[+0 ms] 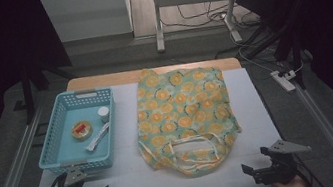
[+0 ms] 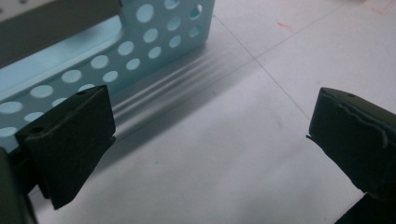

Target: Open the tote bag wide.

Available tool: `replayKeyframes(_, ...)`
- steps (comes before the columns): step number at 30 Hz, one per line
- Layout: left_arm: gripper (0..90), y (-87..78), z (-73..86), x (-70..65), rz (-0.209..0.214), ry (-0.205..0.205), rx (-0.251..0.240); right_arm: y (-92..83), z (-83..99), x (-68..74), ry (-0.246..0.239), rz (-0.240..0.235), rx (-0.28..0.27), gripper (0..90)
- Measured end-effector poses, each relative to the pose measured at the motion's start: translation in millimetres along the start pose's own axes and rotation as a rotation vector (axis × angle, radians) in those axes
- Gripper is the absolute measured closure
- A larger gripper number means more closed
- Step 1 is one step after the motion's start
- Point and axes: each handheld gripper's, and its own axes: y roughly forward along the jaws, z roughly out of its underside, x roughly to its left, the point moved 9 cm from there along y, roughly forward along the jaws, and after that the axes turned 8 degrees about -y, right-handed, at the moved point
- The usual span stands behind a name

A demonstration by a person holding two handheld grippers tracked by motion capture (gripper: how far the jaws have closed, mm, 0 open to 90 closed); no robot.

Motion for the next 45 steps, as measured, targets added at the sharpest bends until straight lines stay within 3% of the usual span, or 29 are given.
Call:
replayKeyframes(6, 0.9, -1.5, 0.6, 0.5, 0.106, -0.071, 0.0, 1.4, -1.2, -1.2, 0.01, 0.003, -0.003, 0.0)
replayKeyframes(9, 1.0, -2.2, 1.6, 0.6, 0.123, -0.077, 0.003, 2.0, -1.9, -2.0, 0.019, 0.009, -0.004, 0.0)
replayKeyframes(17, 1.0, -3.9, 2.7, -0.7, 0.094, -0.063, -0.007, 6.4, -2.4, 3.0, -0.042, 0.006, 0.024, 0.0)
replayKeyframes(22, 0.4, -3.8, 2.4, -2.0, 0.106, -0.081, -0.005, 6.9, -2.4, 4.0, -0.047, -0.016, 0.025, 0.0)
replayKeyframes(30, 0.0, -5.3, 2.7, 0.7, 0.119, -0.101, -0.016, 7.7, -3.8, 6.4, -0.064, -0.01, 0.027, 0.0)
replayKeyframes(45, 0.6, -3.2, 3.8, -3.1, 0.118, -0.063, 0.004, 12.6, -13.5, 21.2, -0.135, -0.042, 0.026, 0.0)
